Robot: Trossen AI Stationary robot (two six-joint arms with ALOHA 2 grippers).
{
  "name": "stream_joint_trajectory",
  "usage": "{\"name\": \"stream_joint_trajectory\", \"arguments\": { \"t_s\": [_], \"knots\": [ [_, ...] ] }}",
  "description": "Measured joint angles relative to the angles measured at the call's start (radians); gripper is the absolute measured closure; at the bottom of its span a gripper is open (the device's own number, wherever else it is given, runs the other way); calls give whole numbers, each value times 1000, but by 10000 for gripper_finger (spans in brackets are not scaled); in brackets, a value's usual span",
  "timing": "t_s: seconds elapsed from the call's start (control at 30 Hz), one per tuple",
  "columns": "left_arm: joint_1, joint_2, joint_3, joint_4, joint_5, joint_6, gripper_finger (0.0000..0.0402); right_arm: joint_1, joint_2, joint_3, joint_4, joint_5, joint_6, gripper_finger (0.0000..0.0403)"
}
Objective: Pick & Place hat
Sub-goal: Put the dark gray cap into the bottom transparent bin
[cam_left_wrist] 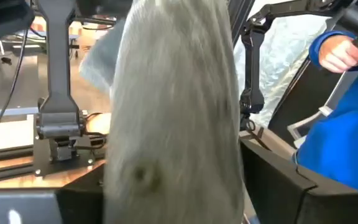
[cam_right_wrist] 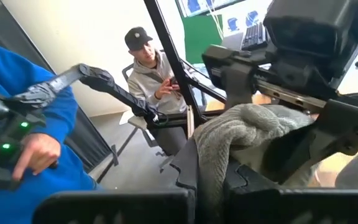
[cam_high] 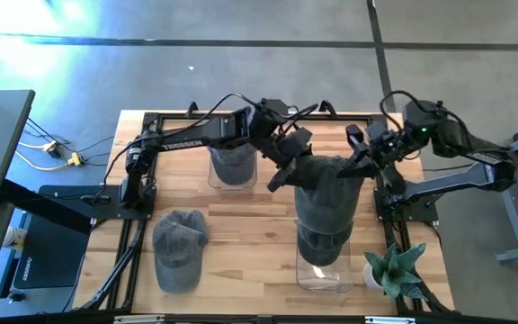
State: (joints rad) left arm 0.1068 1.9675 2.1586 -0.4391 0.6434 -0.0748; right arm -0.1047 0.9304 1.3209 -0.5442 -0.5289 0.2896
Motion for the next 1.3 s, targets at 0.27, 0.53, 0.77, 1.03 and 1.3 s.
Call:
{"name": "stream_joint_trajectory", "arguments": {
  "t_s": [0.27, 0.53, 0.77, 1.03, 1.3],
  "knots": [
    [-2, 0, 0, 50, 75, -40, 316, 1, -39, 0, -37, -8, 53, 395],
    [-2, 0, 0, 156, 181, -68, 384, 1, -21, 0, -35, -96, 48, 388],
    [27, -26, 0, 165, 238, -96, 396, -1, -10, 0, -92, -65, -126, 290],
    [75, -70, 3, 159, 231, -82, 400, -1, 63, 0, -184, -216, -331, 161],
    [101, -82, 0, 145, 278, -88, 400, -5, 29, 0, -105, -401, -163, 185]
  ]
}}
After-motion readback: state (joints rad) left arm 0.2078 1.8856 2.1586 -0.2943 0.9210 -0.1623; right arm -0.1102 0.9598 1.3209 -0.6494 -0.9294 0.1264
